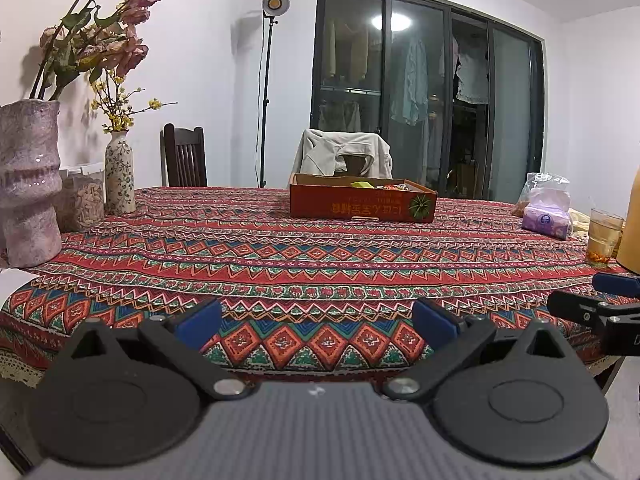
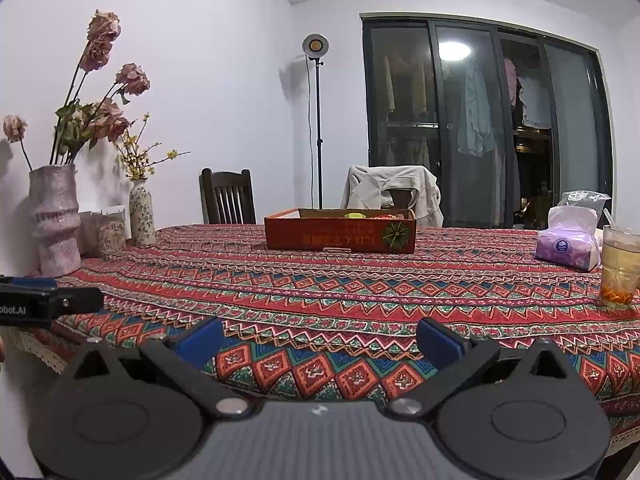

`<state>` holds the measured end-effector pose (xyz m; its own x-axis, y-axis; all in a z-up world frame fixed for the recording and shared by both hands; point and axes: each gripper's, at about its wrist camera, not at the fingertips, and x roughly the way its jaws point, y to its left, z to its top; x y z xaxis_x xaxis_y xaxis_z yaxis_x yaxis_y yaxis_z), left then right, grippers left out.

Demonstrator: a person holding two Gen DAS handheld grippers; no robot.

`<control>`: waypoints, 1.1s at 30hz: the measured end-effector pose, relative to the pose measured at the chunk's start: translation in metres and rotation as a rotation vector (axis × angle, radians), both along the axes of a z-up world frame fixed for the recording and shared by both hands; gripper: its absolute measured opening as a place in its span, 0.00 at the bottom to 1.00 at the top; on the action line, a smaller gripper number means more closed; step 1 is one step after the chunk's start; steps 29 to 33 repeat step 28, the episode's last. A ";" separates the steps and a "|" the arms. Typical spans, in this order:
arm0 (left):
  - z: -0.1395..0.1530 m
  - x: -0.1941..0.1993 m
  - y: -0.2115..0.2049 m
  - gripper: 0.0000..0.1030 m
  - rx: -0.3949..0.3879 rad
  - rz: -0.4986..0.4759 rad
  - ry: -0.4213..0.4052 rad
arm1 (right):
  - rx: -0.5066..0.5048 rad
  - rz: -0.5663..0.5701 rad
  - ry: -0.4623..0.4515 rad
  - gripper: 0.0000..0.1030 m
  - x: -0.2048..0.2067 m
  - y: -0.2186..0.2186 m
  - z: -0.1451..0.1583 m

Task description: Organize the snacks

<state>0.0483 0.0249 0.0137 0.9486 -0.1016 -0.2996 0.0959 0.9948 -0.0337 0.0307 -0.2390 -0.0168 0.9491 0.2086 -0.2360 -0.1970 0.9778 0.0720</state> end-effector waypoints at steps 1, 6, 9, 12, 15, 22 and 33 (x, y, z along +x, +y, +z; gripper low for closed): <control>0.000 0.000 0.000 1.00 0.000 0.000 0.000 | 0.000 -0.001 0.000 1.00 0.000 0.000 0.000; 0.001 0.000 0.000 1.00 0.002 -0.005 -0.003 | -0.006 -0.001 -0.007 1.00 -0.001 0.000 -0.002; 0.001 0.000 0.000 1.00 0.006 -0.010 -0.004 | -0.007 -0.002 -0.010 1.00 -0.001 0.001 -0.001; 0.002 0.000 0.001 1.00 0.007 -0.017 -0.004 | -0.005 -0.006 -0.011 1.00 -0.001 0.001 -0.001; 0.003 0.000 0.001 1.00 0.011 -0.017 -0.009 | 0.000 -0.019 -0.015 1.00 -0.001 -0.001 0.000; 0.003 0.000 0.001 1.00 0.001 -0.014 -0.025 | 0.006 -0.029 -0.015 1.00 -0.001 -0.004 0.000; 0.002 -0.002 0.001 1.00 -0.009 -0.015 -0.024 | 0.002 -0.026 -0.013 1.00 0.000 -0.002 -0.001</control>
